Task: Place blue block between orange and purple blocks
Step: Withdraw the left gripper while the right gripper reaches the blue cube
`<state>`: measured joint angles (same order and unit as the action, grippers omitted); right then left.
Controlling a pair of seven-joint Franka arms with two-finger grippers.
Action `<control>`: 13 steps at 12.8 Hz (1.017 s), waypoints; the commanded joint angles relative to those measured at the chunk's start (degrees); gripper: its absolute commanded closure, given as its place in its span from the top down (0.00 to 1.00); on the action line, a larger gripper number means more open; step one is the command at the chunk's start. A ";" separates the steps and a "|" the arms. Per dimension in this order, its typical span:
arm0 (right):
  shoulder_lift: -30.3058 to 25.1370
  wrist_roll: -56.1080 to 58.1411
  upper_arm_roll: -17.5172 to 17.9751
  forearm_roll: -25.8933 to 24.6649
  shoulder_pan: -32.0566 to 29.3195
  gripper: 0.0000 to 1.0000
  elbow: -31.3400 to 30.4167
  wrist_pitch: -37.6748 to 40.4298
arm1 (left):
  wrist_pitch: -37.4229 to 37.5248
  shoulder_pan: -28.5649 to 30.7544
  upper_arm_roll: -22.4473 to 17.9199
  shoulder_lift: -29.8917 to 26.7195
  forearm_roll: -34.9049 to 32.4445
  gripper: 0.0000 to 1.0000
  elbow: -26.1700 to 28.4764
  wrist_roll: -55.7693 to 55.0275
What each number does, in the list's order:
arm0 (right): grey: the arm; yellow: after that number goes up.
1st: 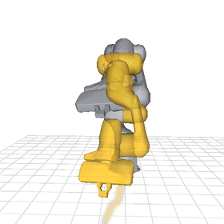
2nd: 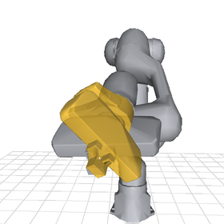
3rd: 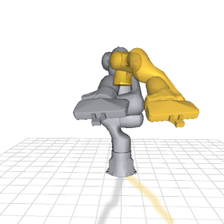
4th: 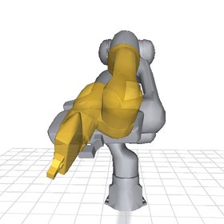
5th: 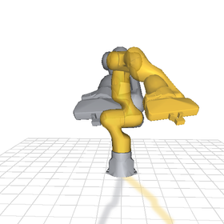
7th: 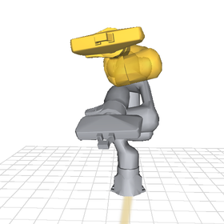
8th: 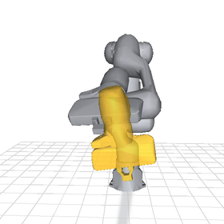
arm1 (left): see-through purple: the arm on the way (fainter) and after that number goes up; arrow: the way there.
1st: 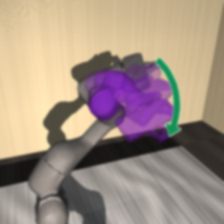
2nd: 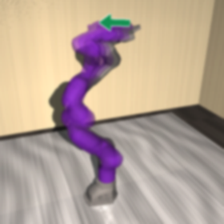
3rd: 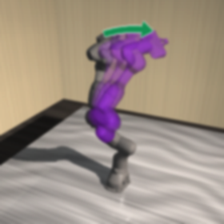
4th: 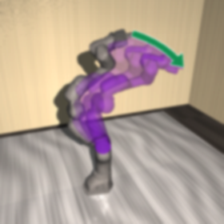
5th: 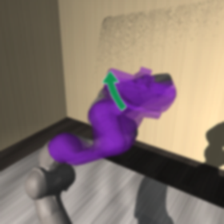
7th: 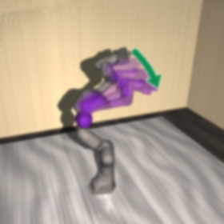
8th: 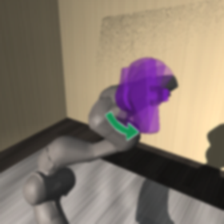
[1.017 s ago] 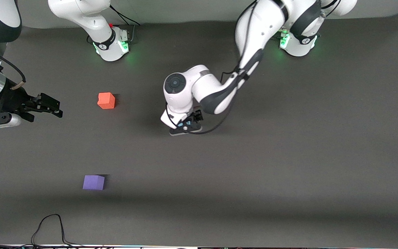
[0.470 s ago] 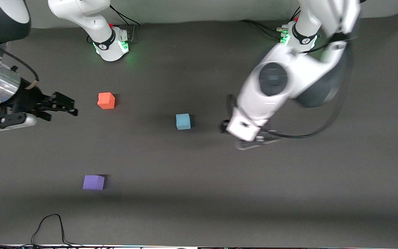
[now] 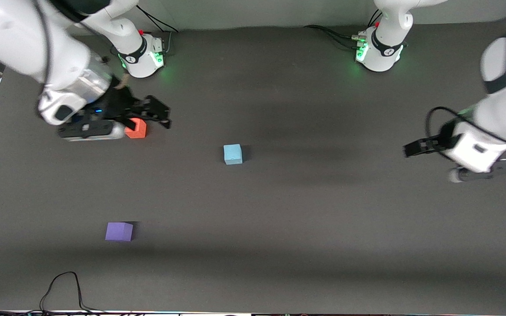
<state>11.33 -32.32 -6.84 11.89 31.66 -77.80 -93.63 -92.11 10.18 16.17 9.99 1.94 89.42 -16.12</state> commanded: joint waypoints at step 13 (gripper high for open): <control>11.62 -11.27 -0.81 -13.09 16.14 1.00 -11.37 -14.37 | 0.17 -9.74 -15.03 -7.44 -0.10 1.00 3.40 10.31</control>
<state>26.16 -42.73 -6.87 3.05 45.36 -82.55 -104.76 -92.09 1.97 2.69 4.62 1.95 91.12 -6.64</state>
